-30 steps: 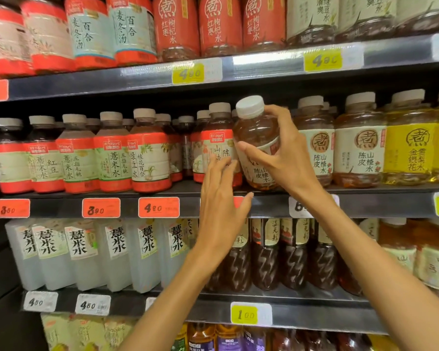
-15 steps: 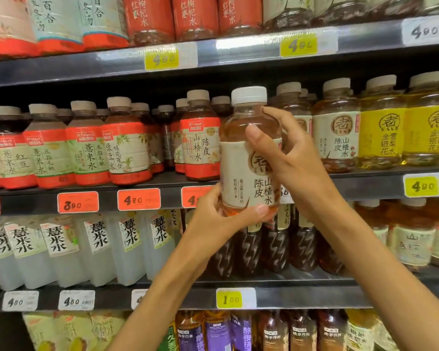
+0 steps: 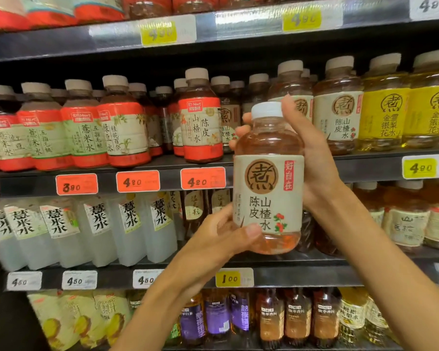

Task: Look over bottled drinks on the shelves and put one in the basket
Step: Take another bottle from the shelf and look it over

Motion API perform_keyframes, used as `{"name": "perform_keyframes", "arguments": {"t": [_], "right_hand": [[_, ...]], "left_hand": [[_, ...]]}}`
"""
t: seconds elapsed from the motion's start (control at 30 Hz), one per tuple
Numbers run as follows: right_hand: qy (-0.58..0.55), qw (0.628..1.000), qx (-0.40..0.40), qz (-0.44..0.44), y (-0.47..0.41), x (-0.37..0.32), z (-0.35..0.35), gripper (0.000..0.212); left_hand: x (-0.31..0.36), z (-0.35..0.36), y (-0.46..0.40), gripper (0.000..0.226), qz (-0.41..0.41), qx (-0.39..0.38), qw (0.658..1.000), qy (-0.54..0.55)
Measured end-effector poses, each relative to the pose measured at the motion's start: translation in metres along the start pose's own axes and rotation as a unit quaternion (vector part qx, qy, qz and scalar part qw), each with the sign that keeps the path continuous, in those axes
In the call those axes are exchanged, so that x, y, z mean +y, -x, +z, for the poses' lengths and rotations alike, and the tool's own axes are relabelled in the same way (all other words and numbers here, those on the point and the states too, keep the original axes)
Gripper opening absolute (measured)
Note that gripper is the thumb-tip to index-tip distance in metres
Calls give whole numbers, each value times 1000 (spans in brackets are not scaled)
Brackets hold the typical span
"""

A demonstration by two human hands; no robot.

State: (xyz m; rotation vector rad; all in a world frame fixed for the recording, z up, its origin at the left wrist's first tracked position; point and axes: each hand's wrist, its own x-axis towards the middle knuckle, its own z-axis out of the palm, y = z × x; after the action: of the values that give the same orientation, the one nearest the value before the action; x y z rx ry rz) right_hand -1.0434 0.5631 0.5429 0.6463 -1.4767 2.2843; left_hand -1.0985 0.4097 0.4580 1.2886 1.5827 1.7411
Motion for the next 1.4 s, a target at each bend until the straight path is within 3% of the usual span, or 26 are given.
{"name": "perform_keyframes", "arguments": {"t": [0.1,0.2,0.3,0.43,0.57,0.77,0.9,1.0,1.13,1.2,1.3,1.33,1.4], "right_hand": [[97,992,70,-39,2,0,-2,40],[179,976,109,-59,2,2,4,35],[220,970,95,-40,2,-1,8,30],[182,980,75,-15,-2,-9,7,35],[118,992,30,18,-4,-12,9,43],[133,989,62,-11,-4,-10,8,31],[240,964,97,-62,-2,-11,10,35],[294,947,110,-63,-2,-8,13,35],[300,951,67,-26,-4,-11,10,31],[281,959,28,-9,-4,-11,4,32],[216,976,2,19,-6,-6,-2,35],[190,981,-5,31,-8,-4,-3,37],[160,986,-17,38,-10,0,-3,36]], "left_hand": [[4,-6,2,85,7,12,1000,20],[8,6,-1,77,21,34,998,-41],[3,15,-6,75,34,83,995,-42],[4,11,-4,68,26,52,998,-10],[6,13,3,41,4,-25,998,64],[3,8,1,86,-17,-17,994,107],[-1,3,0,103,-9,17,999,32],[-4,10,-3,87,11,40,998,-38],[-8,11,-7,73,22,79,996,-37],[-6,8,-5,66,18,62,998,-8],[-1,7,0,37,5,0,998,56],[0,9,1,41,0,-14,997,73],[-3,10,1,69,-18,-21,994,102]]}}
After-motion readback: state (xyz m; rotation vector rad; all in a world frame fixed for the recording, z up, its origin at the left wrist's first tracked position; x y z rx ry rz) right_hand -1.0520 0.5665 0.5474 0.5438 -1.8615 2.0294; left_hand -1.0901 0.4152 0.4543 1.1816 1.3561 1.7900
